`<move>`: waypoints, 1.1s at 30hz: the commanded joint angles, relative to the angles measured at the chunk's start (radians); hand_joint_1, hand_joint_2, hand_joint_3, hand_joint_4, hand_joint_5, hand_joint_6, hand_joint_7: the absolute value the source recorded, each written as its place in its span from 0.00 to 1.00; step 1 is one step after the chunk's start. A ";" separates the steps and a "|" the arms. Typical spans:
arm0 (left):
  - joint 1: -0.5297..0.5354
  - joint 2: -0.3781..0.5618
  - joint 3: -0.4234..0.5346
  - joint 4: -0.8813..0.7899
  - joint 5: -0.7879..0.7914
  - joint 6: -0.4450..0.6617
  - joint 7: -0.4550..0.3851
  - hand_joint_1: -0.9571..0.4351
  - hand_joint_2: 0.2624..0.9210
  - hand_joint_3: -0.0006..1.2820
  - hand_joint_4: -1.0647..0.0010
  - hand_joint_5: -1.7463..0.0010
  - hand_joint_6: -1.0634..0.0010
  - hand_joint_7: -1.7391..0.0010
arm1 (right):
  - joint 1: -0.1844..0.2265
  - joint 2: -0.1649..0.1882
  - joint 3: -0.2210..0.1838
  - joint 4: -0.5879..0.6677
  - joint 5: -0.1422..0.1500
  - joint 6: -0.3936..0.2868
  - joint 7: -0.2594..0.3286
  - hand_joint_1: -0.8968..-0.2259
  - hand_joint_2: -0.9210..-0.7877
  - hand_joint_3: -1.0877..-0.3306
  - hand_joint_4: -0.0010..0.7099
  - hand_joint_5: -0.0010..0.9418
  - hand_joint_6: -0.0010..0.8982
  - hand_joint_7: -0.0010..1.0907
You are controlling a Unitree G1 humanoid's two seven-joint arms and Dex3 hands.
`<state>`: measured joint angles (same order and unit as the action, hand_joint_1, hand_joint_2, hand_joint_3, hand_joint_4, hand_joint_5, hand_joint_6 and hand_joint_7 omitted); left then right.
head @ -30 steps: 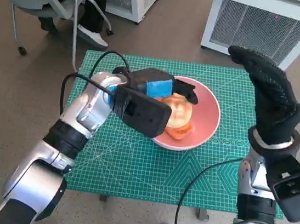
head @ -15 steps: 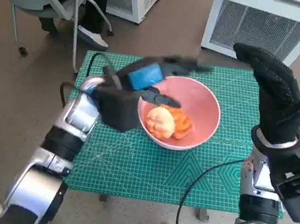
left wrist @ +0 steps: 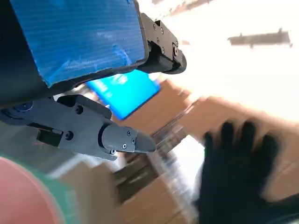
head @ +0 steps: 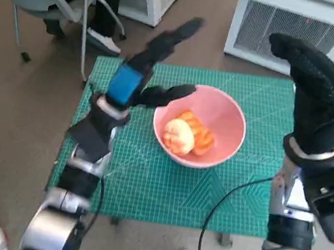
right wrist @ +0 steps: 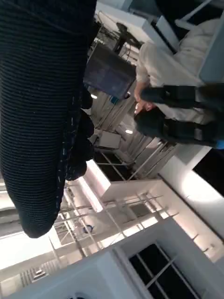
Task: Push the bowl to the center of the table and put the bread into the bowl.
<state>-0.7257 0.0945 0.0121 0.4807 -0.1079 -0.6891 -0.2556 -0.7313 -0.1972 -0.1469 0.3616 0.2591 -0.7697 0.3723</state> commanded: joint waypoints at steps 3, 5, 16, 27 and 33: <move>0.035 -0.031 0.026 -0.108 -0.044 0.013 0.027 0.40 1.00 0.27 0.68 0.99 0.64 0.96 | -0.010 0.004 0.010 -0.028 -0.029 0.033 -0.025 0.52 0.00 0.46 0.39 0.00 0.15 0.37; 0.039 -0.036 0.031 -0.121 -0.045 0.007 0.032 0.42 1.00 0.27 0.68 0.99 0.64 0.96 | -0.015 0.004 0.011 -0.030 -0.028 0.039 -0.024 0.52 0.00 0.45 0.39 0.00 0.15 0.37; 0.040 -0.052 0.038 -0.140 -0.087 -0.008 0.008 0.42 1.00 0.27 0.67 0.99 0.62 0.95 | -0.044 0.006 0.018 -0.026 -0.010 0.068 -0.010 0.53 0.00 0.45 0.39 0.00 0.16 0.36; 0.069 -0.059 0.029 -0.211 -0.110 0.032 -0.021 0.39 1.00 0.26 0.67 0.99 0.60 0.94 | -0.039 0.003 0.024 -0.038 -0.026 0.080 -0.017 0.53 0.00 0.46 0.39 0.00 0.19 0.35; 0.079 -0.062 0.024 -0.232 -0.112 0.049 -0.033 0.39 1.00 0.27 0.67 1.00 0.60 0.94 | -0.033 -0.001 0.025 -0.046 -0.027 0.087 -0.015 0.52 0.00 0.46 0.39 0.00 0.20 0.35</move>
<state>-0.6567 0.0359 0.0409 0.2676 -0.2079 -0.6505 -0.2818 -0.7788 -0.1934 -0.1234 0.3219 0.2376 -0.6974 0.3555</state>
